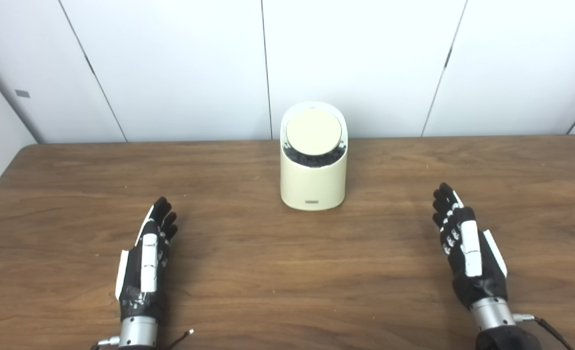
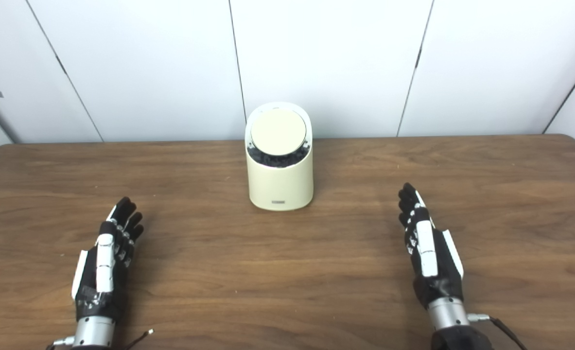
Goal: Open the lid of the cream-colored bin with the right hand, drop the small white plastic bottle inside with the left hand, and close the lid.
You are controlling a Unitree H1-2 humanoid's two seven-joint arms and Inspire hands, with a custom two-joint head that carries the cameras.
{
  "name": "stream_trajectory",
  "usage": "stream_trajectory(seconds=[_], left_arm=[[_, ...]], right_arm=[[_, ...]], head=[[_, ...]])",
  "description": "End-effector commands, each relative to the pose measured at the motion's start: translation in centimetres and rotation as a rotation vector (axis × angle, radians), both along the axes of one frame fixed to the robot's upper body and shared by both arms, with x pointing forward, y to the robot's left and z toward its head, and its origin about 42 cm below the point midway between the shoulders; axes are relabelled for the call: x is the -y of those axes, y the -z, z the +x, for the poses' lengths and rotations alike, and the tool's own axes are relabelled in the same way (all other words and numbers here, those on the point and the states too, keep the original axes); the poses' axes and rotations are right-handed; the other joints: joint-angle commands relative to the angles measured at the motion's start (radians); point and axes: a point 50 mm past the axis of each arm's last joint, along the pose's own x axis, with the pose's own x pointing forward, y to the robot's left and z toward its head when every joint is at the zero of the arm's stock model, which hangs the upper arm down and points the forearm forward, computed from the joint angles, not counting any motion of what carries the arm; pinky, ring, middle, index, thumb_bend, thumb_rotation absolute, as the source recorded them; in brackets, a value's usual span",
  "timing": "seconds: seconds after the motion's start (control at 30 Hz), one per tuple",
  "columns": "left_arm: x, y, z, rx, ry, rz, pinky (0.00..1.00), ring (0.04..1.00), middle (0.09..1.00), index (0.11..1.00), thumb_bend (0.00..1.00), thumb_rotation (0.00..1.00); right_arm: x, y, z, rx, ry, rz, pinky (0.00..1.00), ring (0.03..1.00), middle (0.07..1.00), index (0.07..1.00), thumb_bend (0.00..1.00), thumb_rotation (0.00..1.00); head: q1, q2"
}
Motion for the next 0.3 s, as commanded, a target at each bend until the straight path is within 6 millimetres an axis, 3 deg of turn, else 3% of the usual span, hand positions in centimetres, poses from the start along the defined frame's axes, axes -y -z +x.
stream_trajectory(seconds=[0.0, 0.27], left_arm=[[-0.58, 0.19, -0.53, 0.006, -0.008, 0.020, 0.95, 0.939, 0.951, 0.947, 0.53, 0.90], [-0.57, 0.16, -0.53, 0.008, -0.002, 0.015, 0.97, 0.956, 0.965, 0.958, 0.53, 0.89]], right_arm=[[0.13, -1.33, 0.49, 0.064, -0.009, 0.000, 1.00, 0.988, 0.974, 0.972, 0.59, 1.00], [0.19, -1.27, 0.54, 0.069, -0.007, 0.001, 1.00, 0.984, 0.970, 0.970, 0.58, 1.00]], head=[[0.001, 0.001], [0.001, 0.001]])
